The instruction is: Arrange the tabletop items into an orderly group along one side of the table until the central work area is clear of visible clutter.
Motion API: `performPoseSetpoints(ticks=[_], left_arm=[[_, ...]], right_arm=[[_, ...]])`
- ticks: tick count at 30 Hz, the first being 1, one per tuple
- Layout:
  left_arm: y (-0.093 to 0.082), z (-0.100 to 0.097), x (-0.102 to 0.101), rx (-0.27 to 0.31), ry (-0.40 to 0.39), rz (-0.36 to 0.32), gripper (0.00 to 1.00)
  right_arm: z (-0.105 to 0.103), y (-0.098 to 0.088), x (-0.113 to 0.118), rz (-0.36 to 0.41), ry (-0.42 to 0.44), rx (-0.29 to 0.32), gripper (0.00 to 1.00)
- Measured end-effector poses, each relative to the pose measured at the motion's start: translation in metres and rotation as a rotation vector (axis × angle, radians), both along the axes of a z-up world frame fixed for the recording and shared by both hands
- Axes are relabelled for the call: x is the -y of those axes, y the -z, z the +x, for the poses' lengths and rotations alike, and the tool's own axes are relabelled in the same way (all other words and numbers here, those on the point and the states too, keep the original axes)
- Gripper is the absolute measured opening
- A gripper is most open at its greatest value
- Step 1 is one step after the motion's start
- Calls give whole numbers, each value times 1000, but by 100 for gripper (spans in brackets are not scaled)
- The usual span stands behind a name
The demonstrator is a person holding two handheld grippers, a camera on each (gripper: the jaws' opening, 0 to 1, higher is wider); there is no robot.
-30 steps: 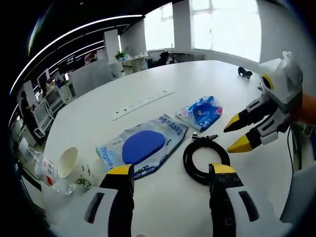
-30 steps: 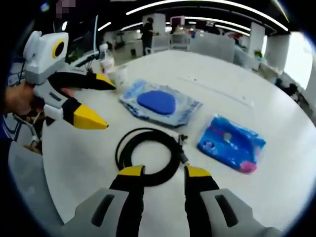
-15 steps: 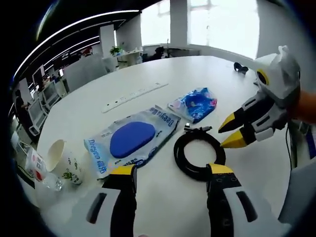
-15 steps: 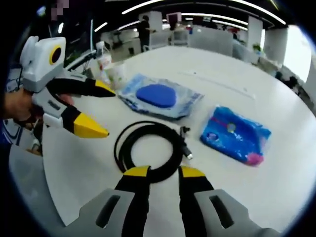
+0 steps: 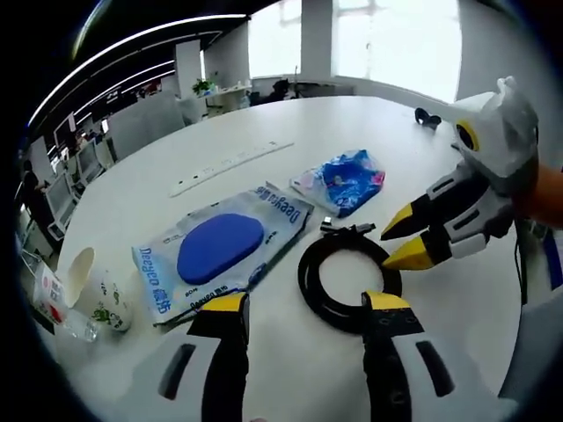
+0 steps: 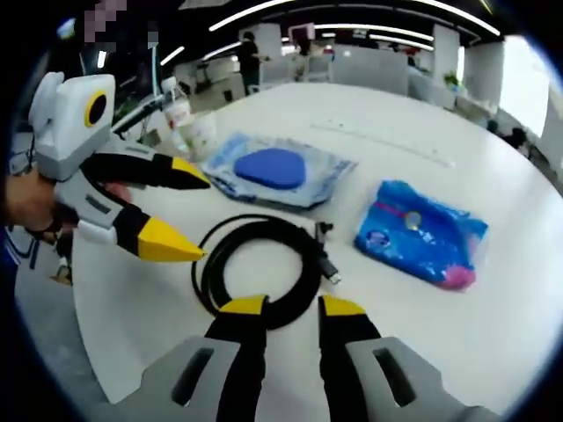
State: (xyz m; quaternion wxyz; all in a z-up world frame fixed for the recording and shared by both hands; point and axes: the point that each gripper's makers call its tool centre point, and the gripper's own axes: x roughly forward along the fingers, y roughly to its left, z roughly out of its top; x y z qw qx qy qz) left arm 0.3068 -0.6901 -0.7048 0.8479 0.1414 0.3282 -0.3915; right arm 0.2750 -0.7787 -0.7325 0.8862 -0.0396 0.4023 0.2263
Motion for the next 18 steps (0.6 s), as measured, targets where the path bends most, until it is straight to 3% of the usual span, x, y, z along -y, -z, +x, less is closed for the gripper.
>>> performPoseSetpoints(ticks=[7, 18], left_arm=[[8, 3, 4, -19, -7, 1, 45], [20, 2, 18, -56, 6, 3, 33]], right_arm=[[3, 6, -4, -1, -12, -8, 19], [9, 11, 0, -7, 60, -36, 18]])
